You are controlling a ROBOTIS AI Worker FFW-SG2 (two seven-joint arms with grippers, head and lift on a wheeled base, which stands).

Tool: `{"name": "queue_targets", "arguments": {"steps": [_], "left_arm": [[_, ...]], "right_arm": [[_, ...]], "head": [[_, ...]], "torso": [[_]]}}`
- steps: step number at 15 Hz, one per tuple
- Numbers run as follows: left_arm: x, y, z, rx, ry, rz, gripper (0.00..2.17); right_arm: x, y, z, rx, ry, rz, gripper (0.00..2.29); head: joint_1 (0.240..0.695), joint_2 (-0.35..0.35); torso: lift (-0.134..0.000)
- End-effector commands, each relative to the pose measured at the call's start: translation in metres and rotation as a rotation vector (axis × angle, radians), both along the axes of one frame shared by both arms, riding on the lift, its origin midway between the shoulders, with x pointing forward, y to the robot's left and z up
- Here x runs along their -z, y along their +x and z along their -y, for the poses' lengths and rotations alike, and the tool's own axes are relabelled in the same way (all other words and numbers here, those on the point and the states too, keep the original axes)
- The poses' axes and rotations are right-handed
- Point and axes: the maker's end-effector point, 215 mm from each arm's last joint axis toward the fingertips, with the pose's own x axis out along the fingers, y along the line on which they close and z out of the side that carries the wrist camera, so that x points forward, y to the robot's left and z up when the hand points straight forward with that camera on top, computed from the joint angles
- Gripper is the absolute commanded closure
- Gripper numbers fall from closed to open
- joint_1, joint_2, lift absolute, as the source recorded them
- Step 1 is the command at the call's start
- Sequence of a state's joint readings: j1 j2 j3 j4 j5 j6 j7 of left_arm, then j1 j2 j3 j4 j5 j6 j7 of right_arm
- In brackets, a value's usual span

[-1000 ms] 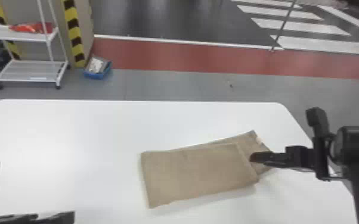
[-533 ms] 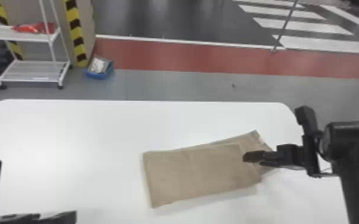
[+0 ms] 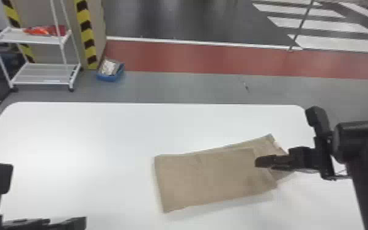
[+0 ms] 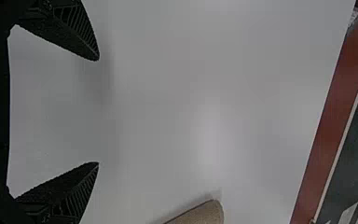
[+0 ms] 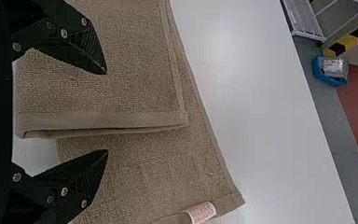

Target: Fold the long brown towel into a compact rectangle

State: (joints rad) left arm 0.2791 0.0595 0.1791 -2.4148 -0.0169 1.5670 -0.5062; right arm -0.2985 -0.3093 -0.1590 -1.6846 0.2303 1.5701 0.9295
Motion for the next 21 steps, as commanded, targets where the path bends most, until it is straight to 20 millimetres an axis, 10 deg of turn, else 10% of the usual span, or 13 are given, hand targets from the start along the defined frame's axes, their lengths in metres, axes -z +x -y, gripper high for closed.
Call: {"name": "queue_targets", "arguments": {"steps": [1,21], "left_arm": [[0.0,-0.001,0.001,0.002,-0.001,-0.003,0.08],[0.0,-0.003,-0.004,-0.008,-0.002,-0.005,0.08]], "right_arm": [[0.004,-0.001,-0.002,-0.005,-0.006,-0.011,0.47],[0.01,0.0,-0.012,0.002,0.052,-0.033,1.26]], "head": [[0.695,-0.142],[0.695,-0.131]], "torso": [[-0.124],[-0.124]]}}
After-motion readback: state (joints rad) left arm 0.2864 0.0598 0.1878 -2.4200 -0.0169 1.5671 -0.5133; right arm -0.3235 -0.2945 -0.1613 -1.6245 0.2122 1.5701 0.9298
